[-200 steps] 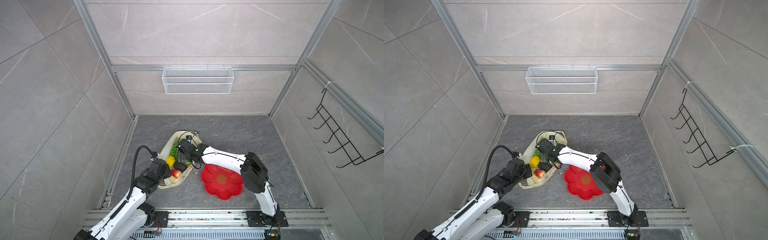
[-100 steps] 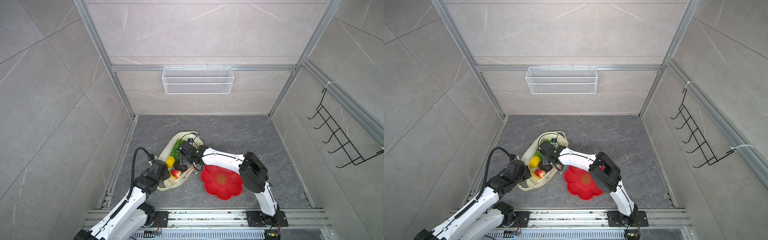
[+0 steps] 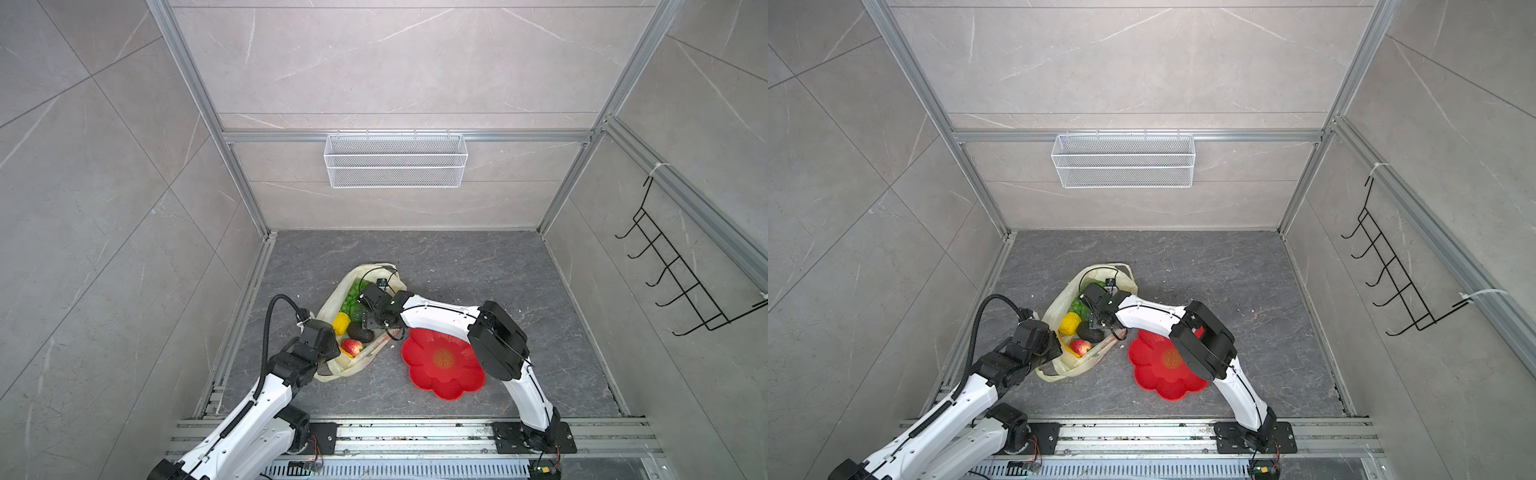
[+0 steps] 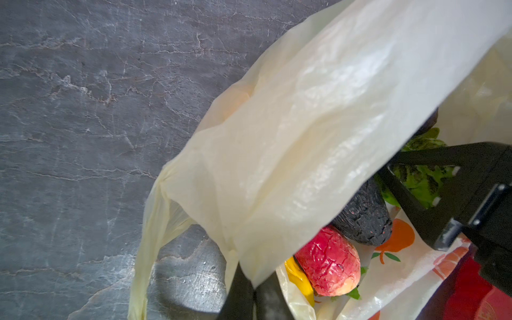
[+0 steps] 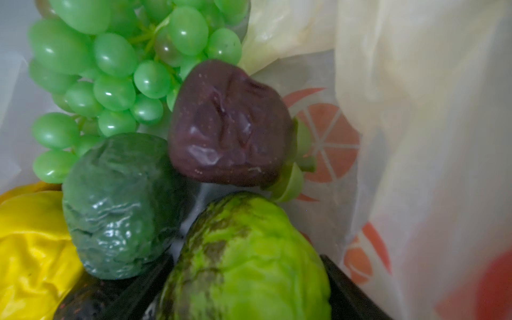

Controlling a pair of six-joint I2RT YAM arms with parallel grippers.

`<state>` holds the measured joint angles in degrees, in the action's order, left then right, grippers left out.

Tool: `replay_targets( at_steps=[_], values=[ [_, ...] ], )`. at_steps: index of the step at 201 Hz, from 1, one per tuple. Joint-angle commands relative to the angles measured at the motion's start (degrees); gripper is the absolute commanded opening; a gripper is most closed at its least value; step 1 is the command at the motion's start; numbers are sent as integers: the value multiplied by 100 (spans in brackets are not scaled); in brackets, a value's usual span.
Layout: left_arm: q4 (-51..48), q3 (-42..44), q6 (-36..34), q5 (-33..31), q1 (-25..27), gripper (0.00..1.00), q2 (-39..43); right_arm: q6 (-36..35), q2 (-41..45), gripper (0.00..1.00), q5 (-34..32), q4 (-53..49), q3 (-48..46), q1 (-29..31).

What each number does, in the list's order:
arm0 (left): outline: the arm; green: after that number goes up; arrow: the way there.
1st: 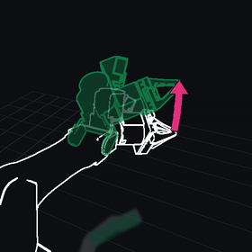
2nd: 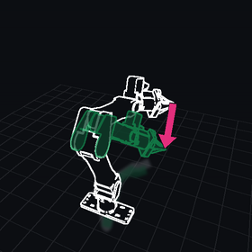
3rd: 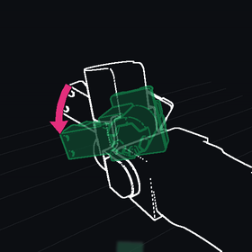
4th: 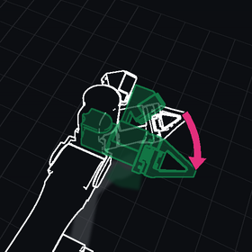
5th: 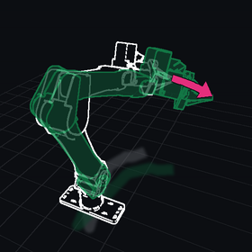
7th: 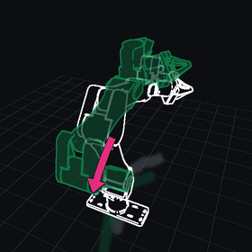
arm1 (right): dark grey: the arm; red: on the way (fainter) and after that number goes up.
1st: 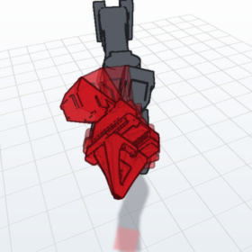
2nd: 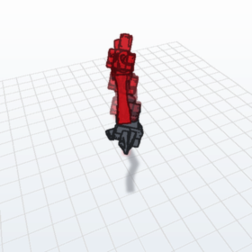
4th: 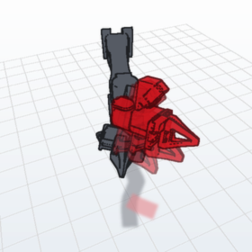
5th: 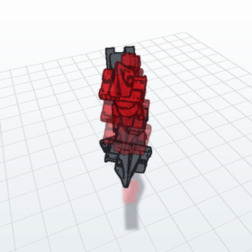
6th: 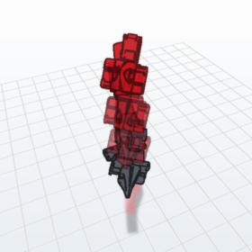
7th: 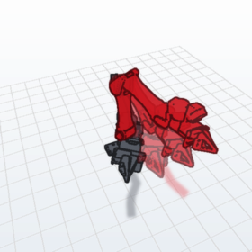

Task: Take the fake fruits out of the plastic bag
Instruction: 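Lower the right gripper into the bag and grasp the light green fruit, then lift the light green fruit out and carry it over the red plate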

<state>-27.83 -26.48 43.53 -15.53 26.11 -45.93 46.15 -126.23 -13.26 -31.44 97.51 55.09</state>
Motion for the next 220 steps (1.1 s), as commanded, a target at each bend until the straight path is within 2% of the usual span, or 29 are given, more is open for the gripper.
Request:
replay_targets(
  at_steps=[1, 29, 92, 144, 169, 220],
  values=[
    [-3, -15, 32, -109, -9, 0, 41, -115, 41, 75, -1, 4, 67, 0],
    [31, -52, -15, -95, -9, 0, -59, -279, 250, 72, -101, -28, 48, 2],
    [135, -173, -191, -86, -9, 0, -354, -644, 630, 72, -337, -162, 83, 10],
    [142, -193, -269, -82, -9, 0, -371, -803, 846, 71, -210, -173, 33, 19],
    [189, -265, -416, -136, -10, 0, -421, -1016, 1139, 71, -145, -372, 41, 94],
    [413, -302, -714, -138, -9, 0, -472, -1483, 2162, 71, -693, -1122, -668, 169]
  ],
)
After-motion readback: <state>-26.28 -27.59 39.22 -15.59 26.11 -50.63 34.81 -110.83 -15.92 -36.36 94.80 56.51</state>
